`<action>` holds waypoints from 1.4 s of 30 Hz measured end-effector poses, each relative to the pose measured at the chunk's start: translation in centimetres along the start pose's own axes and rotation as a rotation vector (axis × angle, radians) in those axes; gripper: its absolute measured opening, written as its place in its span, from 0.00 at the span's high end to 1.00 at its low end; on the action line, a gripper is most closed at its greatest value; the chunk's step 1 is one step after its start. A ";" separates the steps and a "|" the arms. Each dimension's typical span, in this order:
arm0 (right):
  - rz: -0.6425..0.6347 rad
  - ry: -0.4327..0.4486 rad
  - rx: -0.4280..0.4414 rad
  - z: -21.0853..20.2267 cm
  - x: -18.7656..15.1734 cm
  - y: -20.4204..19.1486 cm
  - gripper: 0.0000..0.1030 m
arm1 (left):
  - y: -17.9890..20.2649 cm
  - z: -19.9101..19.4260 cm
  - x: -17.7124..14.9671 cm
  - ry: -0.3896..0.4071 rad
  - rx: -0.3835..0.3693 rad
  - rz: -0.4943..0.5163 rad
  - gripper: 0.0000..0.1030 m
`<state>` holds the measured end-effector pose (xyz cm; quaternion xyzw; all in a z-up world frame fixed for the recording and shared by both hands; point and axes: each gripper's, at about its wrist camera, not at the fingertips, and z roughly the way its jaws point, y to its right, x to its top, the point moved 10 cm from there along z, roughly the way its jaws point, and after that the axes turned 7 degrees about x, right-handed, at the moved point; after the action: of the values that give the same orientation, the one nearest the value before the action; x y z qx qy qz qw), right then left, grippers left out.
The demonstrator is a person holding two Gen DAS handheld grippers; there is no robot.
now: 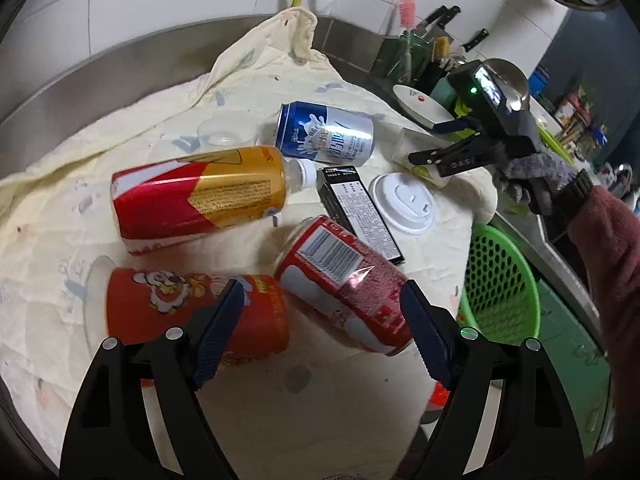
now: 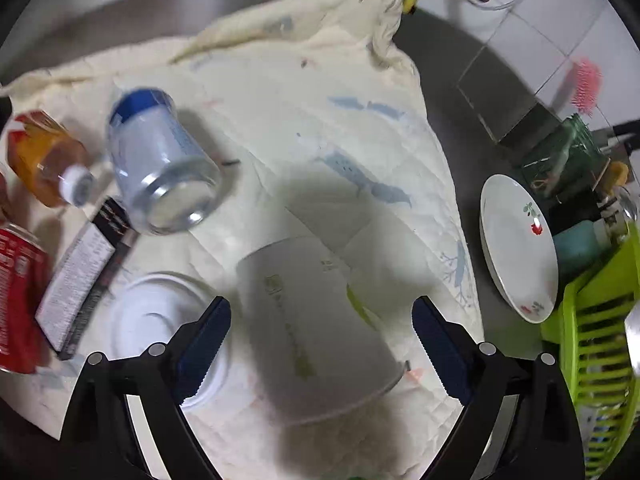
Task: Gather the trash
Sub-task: 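Grasp the white paper cup with the right gripper while the left gripper approaches the red can, then carry the paper cup over the basket with right gripper while left gripper grasps red can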
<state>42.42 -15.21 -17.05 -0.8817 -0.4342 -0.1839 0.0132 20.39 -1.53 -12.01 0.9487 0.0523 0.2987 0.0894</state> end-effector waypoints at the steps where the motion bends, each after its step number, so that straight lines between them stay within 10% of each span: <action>1: -0.001 -0.011 0.003 0.2 -0.1 0.1 0.18 | 0.1 0.2 -0.1 -0.007 -0.002 -0.012 0.23; 4: 0.006 -0.032 0.007 0.6 -0.5 0.0 0.32 | 0.7 0.6 -0.3 -0.034 -0.010 -0.054 0.23; 25: 0.309 0.213 0.017 -8.1 -6.8 0.3 0.36 | 0.9 5.9 -2.4 -0.217 0.014 -0.489 0.23; 42: 0.556 0.270 0.047 -10.9 -20.2 -4.2 0.36 | 1.2 7.4 -2.1 -0.173 0.105 -0.530 0.27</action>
<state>24.56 -29.92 -14.25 -0.9337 -0.1746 -0.2788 0.1412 22.94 -4.01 -18.89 0.9272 0.3061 0.1799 0.1192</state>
